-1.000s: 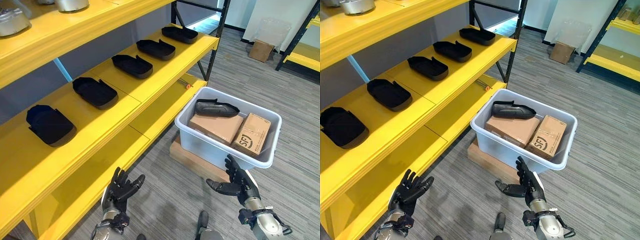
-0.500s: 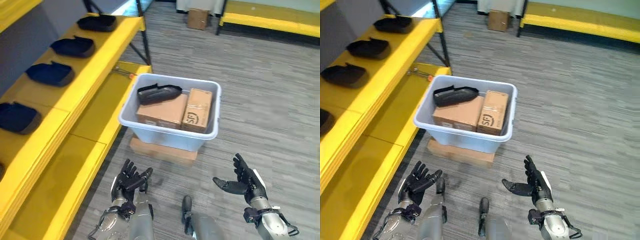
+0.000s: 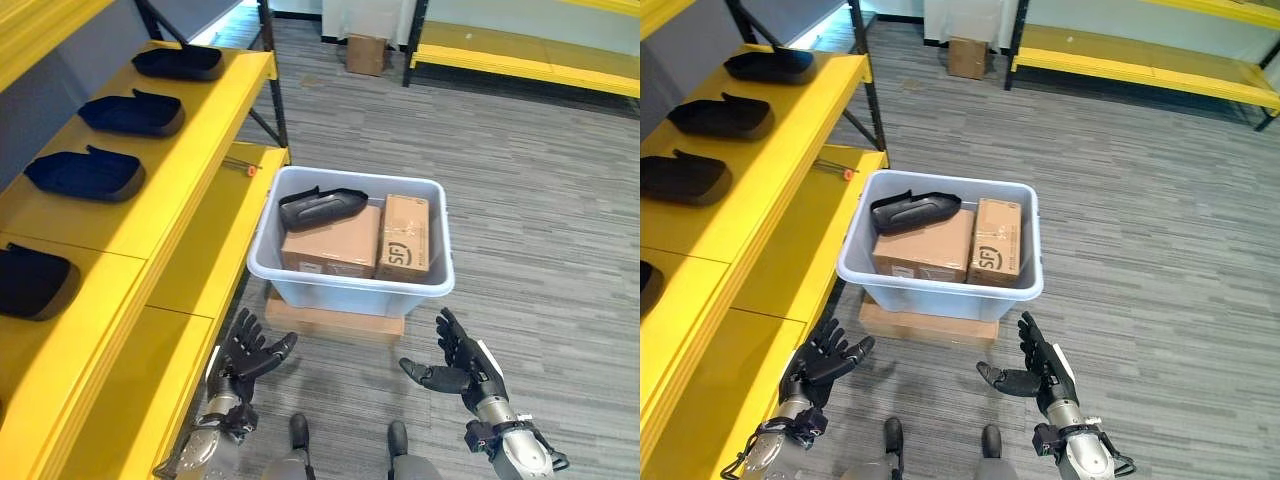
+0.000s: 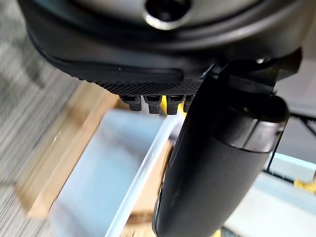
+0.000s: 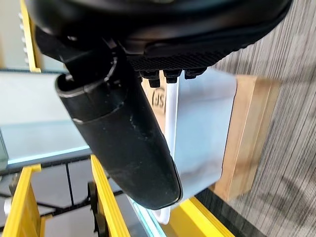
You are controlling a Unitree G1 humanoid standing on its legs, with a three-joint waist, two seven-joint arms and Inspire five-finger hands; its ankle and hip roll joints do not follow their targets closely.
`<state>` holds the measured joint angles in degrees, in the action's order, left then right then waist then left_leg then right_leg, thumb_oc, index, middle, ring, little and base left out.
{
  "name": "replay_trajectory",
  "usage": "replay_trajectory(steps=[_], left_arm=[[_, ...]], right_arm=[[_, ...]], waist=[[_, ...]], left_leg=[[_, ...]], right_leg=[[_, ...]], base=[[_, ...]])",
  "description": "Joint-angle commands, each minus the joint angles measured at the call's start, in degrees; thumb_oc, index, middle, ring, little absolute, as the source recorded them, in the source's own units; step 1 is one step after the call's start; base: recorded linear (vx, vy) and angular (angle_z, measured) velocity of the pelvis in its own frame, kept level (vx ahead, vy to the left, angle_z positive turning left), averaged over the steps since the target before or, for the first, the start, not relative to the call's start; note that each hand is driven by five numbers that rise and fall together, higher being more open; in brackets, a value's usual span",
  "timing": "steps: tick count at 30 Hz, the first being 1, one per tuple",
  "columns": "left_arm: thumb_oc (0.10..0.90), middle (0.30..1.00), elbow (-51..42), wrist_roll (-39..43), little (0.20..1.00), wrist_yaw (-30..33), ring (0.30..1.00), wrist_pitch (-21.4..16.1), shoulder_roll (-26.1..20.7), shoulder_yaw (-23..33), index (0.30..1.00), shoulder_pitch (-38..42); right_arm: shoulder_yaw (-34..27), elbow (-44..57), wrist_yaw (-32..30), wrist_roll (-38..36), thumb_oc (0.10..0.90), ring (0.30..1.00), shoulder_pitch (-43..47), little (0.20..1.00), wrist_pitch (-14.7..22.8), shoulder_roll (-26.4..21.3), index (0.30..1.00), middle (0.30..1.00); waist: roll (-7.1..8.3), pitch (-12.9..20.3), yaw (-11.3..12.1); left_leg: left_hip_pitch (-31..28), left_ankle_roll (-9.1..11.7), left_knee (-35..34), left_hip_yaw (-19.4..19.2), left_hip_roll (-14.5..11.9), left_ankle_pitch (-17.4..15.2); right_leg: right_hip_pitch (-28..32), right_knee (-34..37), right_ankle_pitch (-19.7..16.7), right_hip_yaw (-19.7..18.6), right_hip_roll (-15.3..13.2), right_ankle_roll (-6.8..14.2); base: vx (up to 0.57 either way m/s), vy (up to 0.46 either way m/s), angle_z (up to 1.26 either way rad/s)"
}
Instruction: Move parts from the plastic box to the shelf.
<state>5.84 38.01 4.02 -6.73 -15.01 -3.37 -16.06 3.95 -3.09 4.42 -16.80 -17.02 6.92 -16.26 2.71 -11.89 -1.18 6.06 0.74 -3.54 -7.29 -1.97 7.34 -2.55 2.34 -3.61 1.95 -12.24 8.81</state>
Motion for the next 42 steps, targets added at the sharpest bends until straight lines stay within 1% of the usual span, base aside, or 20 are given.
replay_trajectory(steps=[1, 5, 9, 13, 14, 15, 16, 19, 20, 21, 23, 24, 25, 26, 27, 30, 31, 35, 40, 42], left_arm=[[0.900, 1.000, -7.80, 0.92, 1.000, -1.04, 1.000, -4.99, -1.21, 1.16, 1.000, 1.50], [0.900, 1.000, -7.63, 0.90, 1.000, -0.72, 1.000, -5.03, -1.12, 1.29, 1.000, 1.94], [0.900, 1.000, -7.41, 1.18, 1.000, -0.47, 1.000, -5.02, -0.99, 1.50, 1.000, 2.18], [0.900, 1.000, -7.17, 1.13, 1.000, -0.15, 1.000, -4.94, -1.22, 1.68, 1.000, 2.17], [0.900, 1.000, -7.19, 1.11, 1.000, -0.22, 1.000, -4.94, -1.29, 1.65, 1.000, 2.14], [0.900, 1.000, -7.19, 1.11, 1.000, -0.22, 1.000, -4.93, -1.29, 1.66, 1.000, 2.15], [0.900, 1.000, -6.87, 0.66, 1.000, -0.24, 1.000, -4.95, -1.81, 1.44, 1.000, 2.63], [0.900, 1.000, -6.82, -0.35, 1.000, -0.17, 1.000, -4.73, -2.44, 1.30, 1.000, 2.71], [0.900, 1.000, -6.82, -0.36, 1.000, -0.16, 1.000, -4.73, -2.42, 1.30, 1.000, 2.73], [0.900, 1.000, -6.94, -0.82, 1.000, 0.08, 1.000, -4.53, -2.63, 1.17, 1.000, 2.88], [0.900, 1.000, -6.74, -1.77, 1.000, 0.08, 1.000, -3.95, -3.20, 1.25, 1.000, 3.36], [0.900, 1.000, -6.56, -1.98, 1.000, -0.17, 1.000, -3.80, -3.32, 1.16, 1.000, 3.69], [0.900, 1.000, -6.44, -1.95, 1.000, -0.41, 1.000, -3.82, -3.61, 0.79, 1.000, 4.16], [0.900, 1.000, -6.38, -1.89, 1.000, -0.50, 1.000, -3.94, -3.50, 0.66, 1.000, 4.27], [0.900, 1.000, -6.32, -1.91, 1.000, -0.58, 1.000, -3.92, -3.21, 0.64, 1.000, 4.27], [0.900, 1.000, -6.07, -2.00, 1.000, -0.39, 1.000, -4.11, -2.68, 1.07, 1.000, 4.16], [0.900, 1.000, -6.12, -2.08, 1.000, -0.47, 1.000, -4.11, -2.50, 1.17, 1.000, 3.88], [0.900, 1.000, -6.27, -1.61, 1.000, -1.54, 1.000, -4.32, -0.97, 1.25, 1.000, 2.22], [0.900, 1.000, -7.15, -0.68, 1.000, -2.05, 1.000, -4.10, -0.17, 1.27, 1.000, 0.68], [0.900, 1.000, -7.92, -0.49, 1.000, -2.18, 1.000, -3.87, -0.47, 1.20, 1.000, 0.51]], right_arm=[[-2.89, 3.36, -0.91, 0.94, 0.900, 1.000, 4.72, 1.000, 4.27, -2.48, 1.000, 1.000], [-2.74, 2.93, -1.45, 1.22, 0.900, 1.000, 5.38, 1.000, 4.36, -2.49, 1.000, 1.000], [-2.23, 2.60, -1.65, 1.77, 0.900, 1.000, 6.51, 1.000, 4.11, -2.39, 1.000, 1.000], [-1.50, 2.46, -1.61, 2.23, 0.900, 1.000, 7.36, 1.000, 3.87, -1.91, 1.000, 1.000], [-1.36, 2.52, -1.50, 2.29, 0.900, 1.000, 7.57, 1.000, 3.80, -1.84, 1.000, 1.000], [-1.35, 2.51, -1.50, 2.29, 0.900, 1.000, 7.58, 1.000, 3.81, -1.83, 1.000, 1.000], [-1.15, 2.70, -1.47, 2.57, 0.900, 1.000, 7.81, 1.000, 3.88, -1.64, 1.000, 1.000], [-0.63, 2.90, -1.44, 2.76, 0.900, 1.000, 7.80, 1.000, 3.85, -1.56, 1.000, 1.000], [-0.63, 2.90, -1.44, 2.76, 0.900, 1.000, 7.82, 1.000, 3.85, -1.57, 1.000, 1.000], [-0.24, 2.85, -1.47, 2.74, 0.900, 1.000, 8.00, 1.000, 3.86, -1.53, 1.000, 1.000], [0.12, 2.72, -1.30, 2.72, 0.900, 1.000, 8.06, 1.000, 3.66, -1.08, 1.000, 1.000], [0.11, 2.64, -1.16, 2.73, 0.900, 1.000, 8.06, 1.000, 3.57, -1.08, 1.000, 1.000], [-0.01, 2.53, -1.01, 2.27, 0.900, 1.000, 8.38, 1.000, 3.56, -1.50, 1.000, 1.000], [-0.18, 2.62, -0.96, 1.87, 0.900, 1.000, 8.35, 1.000, 3.66, -1.74, 1.000, 1.000], [-0.27, 2.68, -0.97, 1.94, 0.900, 1.000, 8.23, 1.000, 3.64, -1.97, 1.000, 1.000], [-0.21, 2.92, -0.88, 1.77, 0.900, 1.000, 8.32, 1.000, 3.73, -2.32, 1.000, 1.000], [-0.16, 3.11, -0.80, 2.09, 0.900, 1.000, 8.32, 1.000, 3.78, -2.55, 1.000, 1.000], [-0.29, 3.77, -0.14, 2.21, 0.900, 1.000, 7.76, 1.000, 3.67, -3.27, 1.000, 1.000], [-0.55, 4.82, 0.41, 1.54, 0.900, 1.000, 7.24, 1.000, 3.46, -4.11, 1.000, 1.000], [-0.60, 5.71, 0.64, 1.12, 0.900, 1.000, 7.19, 1.000, 3.42, -4.61, 1.000, 1.000]], waist=[[0.75, 1.03, -0.01], [1.54, 1.31, 0.22], [2.58, 1.73, 0.78], [3.39, 1.60, 1.39], [3.50, 1.29, 1.42], [3.51, 1.30, 1.44], [3.06, 0.56, 1.19], [1.22, -1.36, 0.64], [1.25, -1.43, 0.68], [0.60, -2.38, 0.68], [0.48, -2.86, 0.64], [0.33, -3.07, 0.11], [0.04, -3.77, -1.02], [0.28, -4.06, -1.36], [0.44, -4.28, -1.67], [1.05, -4.20, -1.93], [1.10, -4.13, -2.28], [1.65, -2.19, -2.07], [0.57, -0.09, -2.54], [-0.56, 0.66, -3.08]], left_leg=[[2.22, 2.72, 2.46, 2.04, -6.55, -1.58], [2.46, 2.49, 1.84, 2.06, -6.04, -1.75], [2.60, 1.70, 1.52, 2.39, -4.62, -2.66], [2.08, -0.05, 2.33, 2.81, -2.56, -4.74], [2.10, -0.41, 2.71, 3.20, -2.10, -5.07], [2.16, -0.43, 2.77, 3.17, -2.10, -5.10], [1.89, -1.65, 3.15, 4.24, -0.56, -5.65], [-0.42, -3.63, 2.50, 5.13, 0.80, -6.61], [-0.50, -3.63, 2.47, 5.07, 0.83, -6.61], [-1.29, -4.13, 2.45, 5.07, 0.75, -7.02], [-3.28, -4.57, 1.88, 4.62, 1.24, -8.25], [-4.02, -4.59, 1.58, 4.61, 1.26, -8.49], [-4.70, -4.44, 1.37, 4.90, 1.33, -8.44], [-5.10, -4.18, 1.15, 4.71, 1.60, -8.58], [-6.02, -3.88, 0.62, 4.83, 1.86, -8.87], [-7.94, -3.01, -0.34, 4.22, 2.12, -9.81], [-8.36, -2.77, -0.28, 4.24, 1.97, -10.23], [-9.74, -2.00, -0.12, 3.64, 2.11, -11.61], [-10.46, -0.75, 0.78, 3.53, 0.10, -12.60], [-11.66, 0.41, 0.01, 3.15, -2.18, -12.27]], right_leg=[[5.24, 0.06, 3.92, -0.07, -1.64, 2.98], [5.12, 0.92, 2.39, 0.90, -2.25, 3.89], [4.63, 0.42, 0.18, 1.58, -3.65, 5.25], [3.39, -4.04, -2.15, 0.75, -5.31, 5.90], [2.67, -5.88, -3.37, 0.10, -5.37, 5.84], [2.58, -5.96, -3.35, 0.04, -5.38, 5.85], [0.34, -11.68, -6.60, -1.80, -5.25, 5.27], [-4.77, -22.31, -11.51, -1.84, -4.85, 2.79], [-4.87, -22.55, -11.39, -1.94, -4.87, 2.79], [-6.45, -25.73, -10.77, -0.80, -4.48, 2.21], [-7.67, -27.01, -9.12, 3.17, -4.94, 1.78], [-9.19, -26.49, -7.75, 3.60, -3.63, 1.55], [-12.16, -22.94, -3.76, 3.26, 0.38, 0.72], [-12.72, -19.77, -2.68, 3.86, 1.37, 0.52], [-12.52, -15.25, -2.77, 4.88, 2.00, 0.60], [-12.57, -5.42, -5.34, 8.78, 1.02, 1.96], [-12.69, -3.91, -6.96, 7.77, 1.06, 2.46], [-8.70, -0.47, -7.08, 7.59, 1.80, 2.38], [-6.83, -1.31, -4.93, 8.47, 2.91, 1.44], [-7.28, -3.64, -2.16, 8.68, 4.07, 0.46]], base=[[0.00, 0.000, 0.00], [0.01, 0.035, 0.01], [0.02, 0.088, 0.01], [0.02, 0.134, 0.09], [0.00, 0.092, 0.10], [0.00, 0.181, 0.10], [0.01, 0.218, 0.10], [0.03, 0.266, 0.14], [0.01, 0.196, 0.14], [0.04, 0.154, 0.15], [0.12, 0.184, 0.08], [0.17, 0.131, -0.07], [0.15, 0.077, -0.17], [0.16, 0.031, -0.18], [0.13, -0.016, -0.17], [0.16, -0.053, 0.09], [0.12, -0.062, 0.21], [0.21, -0.105, 0.11], [0.20, -0.148, 0.04], [0.24, -0.224, -0.02]])
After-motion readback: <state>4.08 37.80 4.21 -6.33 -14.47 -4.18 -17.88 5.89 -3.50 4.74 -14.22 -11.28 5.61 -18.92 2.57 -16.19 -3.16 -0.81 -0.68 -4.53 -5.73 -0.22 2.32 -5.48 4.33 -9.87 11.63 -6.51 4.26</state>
